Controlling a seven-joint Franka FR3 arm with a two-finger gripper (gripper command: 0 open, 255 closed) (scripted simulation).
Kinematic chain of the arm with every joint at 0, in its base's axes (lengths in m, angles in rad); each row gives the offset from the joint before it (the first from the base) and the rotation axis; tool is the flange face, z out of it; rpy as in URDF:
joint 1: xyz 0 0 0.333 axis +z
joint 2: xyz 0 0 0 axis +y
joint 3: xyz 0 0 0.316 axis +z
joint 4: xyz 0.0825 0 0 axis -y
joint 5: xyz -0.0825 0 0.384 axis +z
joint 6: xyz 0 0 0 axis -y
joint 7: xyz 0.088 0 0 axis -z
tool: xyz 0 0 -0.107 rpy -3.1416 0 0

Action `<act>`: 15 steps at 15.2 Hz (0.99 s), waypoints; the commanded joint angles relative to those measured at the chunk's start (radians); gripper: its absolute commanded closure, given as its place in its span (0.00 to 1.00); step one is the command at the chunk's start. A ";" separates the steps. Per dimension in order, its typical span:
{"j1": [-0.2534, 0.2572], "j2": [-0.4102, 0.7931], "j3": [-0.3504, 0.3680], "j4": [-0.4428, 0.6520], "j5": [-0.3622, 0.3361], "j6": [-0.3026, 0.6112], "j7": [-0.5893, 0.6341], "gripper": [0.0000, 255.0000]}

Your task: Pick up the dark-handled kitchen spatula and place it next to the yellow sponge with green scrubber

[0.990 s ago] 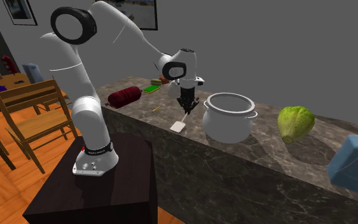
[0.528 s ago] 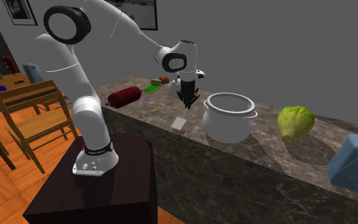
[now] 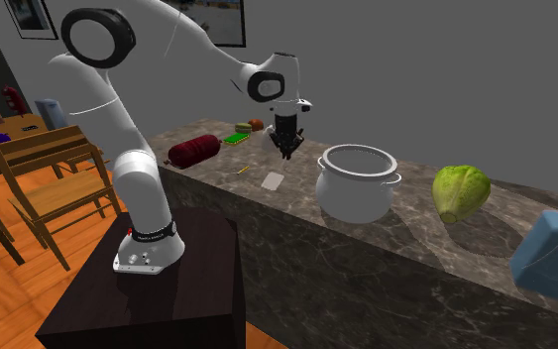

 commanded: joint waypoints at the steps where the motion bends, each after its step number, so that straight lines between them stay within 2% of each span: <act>1: 0.021 -0.024 0.030 -0.023 0.004 0.001 0.050 1.00; 8: 0.097 -0.042 0.147 -0.040 0.026 0.006 0.227 1.00; 15: 0.170 -0.007 0.264 -0.001 0.038 0.009 0.411 1.00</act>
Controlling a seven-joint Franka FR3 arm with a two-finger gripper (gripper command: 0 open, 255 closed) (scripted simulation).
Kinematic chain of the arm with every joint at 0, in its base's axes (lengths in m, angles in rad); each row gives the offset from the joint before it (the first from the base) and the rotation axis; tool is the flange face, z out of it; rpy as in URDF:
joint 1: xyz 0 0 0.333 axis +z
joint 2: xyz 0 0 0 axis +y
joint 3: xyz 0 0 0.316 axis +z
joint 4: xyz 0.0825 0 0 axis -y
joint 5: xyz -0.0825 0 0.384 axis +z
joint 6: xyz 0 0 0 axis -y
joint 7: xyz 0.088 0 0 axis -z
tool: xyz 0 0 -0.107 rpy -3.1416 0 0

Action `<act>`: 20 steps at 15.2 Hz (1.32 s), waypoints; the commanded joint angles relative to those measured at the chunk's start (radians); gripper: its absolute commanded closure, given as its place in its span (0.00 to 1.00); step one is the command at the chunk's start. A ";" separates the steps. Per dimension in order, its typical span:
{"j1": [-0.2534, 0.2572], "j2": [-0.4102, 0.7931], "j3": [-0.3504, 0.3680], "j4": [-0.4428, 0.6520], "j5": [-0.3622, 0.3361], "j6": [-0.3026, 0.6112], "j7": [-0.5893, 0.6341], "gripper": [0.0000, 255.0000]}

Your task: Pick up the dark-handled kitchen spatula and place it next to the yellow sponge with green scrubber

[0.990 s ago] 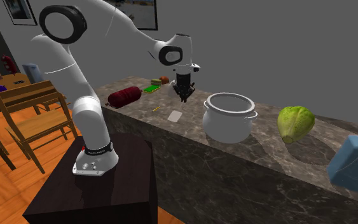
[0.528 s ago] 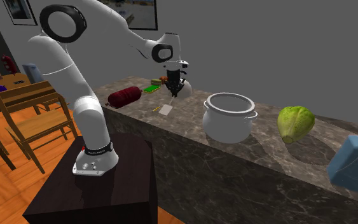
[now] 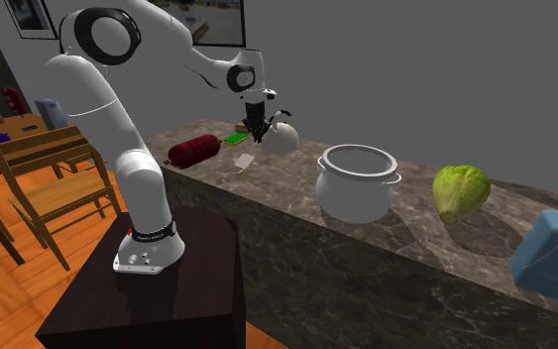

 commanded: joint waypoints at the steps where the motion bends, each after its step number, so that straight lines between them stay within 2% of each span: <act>1: 0.023 0.012 0.037 0.009 0.002 0.005 0.060 1.00; 10: 0.106 0.142 0.178 0.152 -0.043 -0.007 0.312 1.00; 20: 0.228 0.383 0.285 0.422 -0.186 -0.067 0.604 1.00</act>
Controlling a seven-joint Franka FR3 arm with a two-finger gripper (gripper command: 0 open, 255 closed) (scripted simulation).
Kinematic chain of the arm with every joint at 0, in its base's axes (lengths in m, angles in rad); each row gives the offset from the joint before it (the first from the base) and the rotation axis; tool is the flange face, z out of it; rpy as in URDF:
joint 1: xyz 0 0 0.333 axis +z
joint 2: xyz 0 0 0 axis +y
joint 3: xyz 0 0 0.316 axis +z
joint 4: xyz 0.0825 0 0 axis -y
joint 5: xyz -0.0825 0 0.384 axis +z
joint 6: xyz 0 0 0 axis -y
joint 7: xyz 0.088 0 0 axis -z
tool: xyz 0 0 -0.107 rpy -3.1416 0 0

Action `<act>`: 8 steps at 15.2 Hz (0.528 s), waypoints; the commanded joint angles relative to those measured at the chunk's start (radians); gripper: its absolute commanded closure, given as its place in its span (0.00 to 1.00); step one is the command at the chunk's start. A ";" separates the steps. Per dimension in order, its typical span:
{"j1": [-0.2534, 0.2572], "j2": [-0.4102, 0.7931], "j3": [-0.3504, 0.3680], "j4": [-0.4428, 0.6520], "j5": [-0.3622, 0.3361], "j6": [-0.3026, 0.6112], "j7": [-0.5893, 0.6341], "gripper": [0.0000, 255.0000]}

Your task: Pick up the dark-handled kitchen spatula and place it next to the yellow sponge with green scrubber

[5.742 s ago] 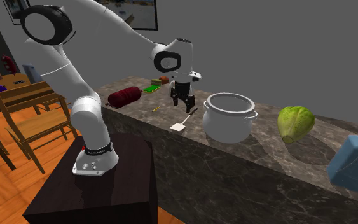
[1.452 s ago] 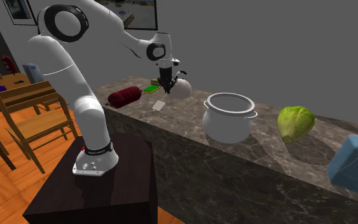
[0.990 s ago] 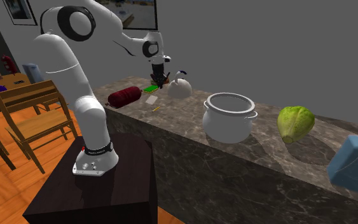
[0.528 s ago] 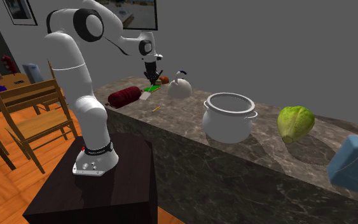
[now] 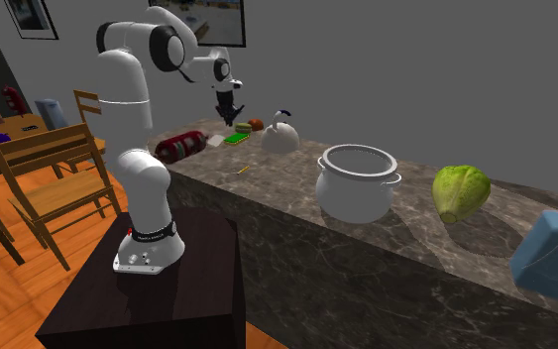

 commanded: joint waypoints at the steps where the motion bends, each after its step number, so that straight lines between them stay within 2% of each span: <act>1: 0.037 0.053 0.017 0.058 -0.035 -0.015 0.067 1.00; 8: 0.188 0.276 0.030 0.346 -0.157 -0.118 0.233 1.00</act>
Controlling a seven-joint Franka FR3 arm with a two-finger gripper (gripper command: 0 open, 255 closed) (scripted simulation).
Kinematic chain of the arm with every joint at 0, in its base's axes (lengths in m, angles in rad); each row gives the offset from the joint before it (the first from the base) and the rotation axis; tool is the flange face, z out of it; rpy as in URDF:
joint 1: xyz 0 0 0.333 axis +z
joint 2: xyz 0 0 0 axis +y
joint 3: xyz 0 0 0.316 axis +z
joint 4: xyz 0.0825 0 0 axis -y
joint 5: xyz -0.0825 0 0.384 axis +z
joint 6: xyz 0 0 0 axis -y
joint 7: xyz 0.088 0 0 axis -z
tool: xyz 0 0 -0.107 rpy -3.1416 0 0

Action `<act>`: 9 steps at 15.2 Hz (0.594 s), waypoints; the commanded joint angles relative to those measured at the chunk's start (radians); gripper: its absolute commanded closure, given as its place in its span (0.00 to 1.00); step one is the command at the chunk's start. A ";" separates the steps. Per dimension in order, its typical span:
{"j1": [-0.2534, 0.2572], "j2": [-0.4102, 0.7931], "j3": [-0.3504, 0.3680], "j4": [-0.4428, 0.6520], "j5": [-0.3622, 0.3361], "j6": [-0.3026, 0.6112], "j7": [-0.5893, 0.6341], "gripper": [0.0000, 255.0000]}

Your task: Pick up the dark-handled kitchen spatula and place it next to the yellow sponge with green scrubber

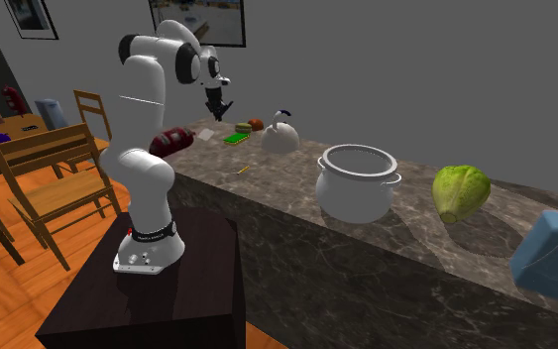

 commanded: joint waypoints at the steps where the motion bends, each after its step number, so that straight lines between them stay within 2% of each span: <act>1: 0.048 0.068 -0.003 0.095 -0.033 -0.036 0.039 1.00; 4: 0.128 0.175 -0.012 0.255 -0.075 -0.099 0.084 1.00; 9: 0.125 0.188 -0.018 0.208 -0.085 -0.040 0.093 1.00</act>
